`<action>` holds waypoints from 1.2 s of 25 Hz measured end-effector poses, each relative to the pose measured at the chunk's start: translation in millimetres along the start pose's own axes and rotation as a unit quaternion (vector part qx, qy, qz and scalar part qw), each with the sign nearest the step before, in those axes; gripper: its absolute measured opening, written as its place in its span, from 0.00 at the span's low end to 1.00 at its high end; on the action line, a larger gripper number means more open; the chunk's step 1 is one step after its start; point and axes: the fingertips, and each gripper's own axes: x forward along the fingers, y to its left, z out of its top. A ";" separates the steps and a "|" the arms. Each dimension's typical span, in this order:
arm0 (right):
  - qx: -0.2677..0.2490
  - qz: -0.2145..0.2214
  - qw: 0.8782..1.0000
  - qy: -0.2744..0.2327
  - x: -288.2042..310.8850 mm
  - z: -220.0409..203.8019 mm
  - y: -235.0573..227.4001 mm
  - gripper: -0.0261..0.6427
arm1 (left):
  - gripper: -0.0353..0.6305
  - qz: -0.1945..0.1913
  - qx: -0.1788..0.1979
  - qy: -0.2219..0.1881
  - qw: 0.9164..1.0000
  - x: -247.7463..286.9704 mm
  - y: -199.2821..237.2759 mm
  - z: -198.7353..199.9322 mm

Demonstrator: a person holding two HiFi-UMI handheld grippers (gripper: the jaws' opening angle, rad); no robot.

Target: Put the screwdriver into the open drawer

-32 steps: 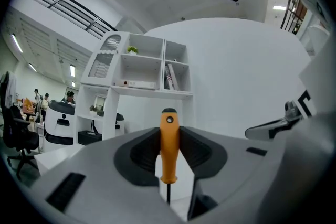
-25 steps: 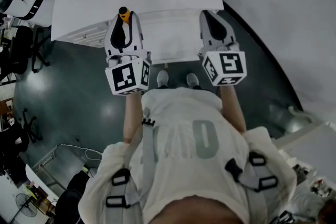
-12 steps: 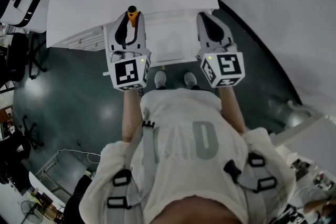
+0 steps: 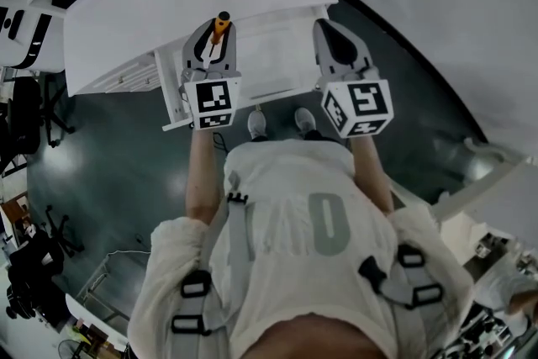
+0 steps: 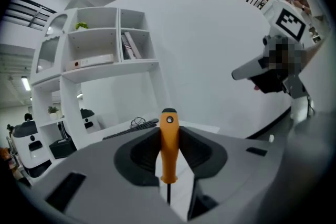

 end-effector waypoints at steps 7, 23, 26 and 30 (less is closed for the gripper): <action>-0.001 -0.029 1.000 0.011 -10.1 -6.6 -7.7 0.04 | 0.22 -0.073 0.032 0.073 0.994 28.7 -31.2 -61.5; -0.017 -0.087 0.995 0.038 -43.8 -20.1 -23.6 0.04 | 0.22 -0.204 0.098 0.183 0.957 60.1 -95.8 -150.7; -0.014 -0.096 0.994 0.042 -49.0 -23.2 -25.0 0.04 | 0.22 -0.220 0.102 0.199 0.949 61.5 -105.8 -163.0; -0.007 -0.108 0.993 0.042 -57.3 -25.3 -29.2 0.04 | 0.22 -0.241 0.105 0.222 0.939 58.7 -119.1 -178.2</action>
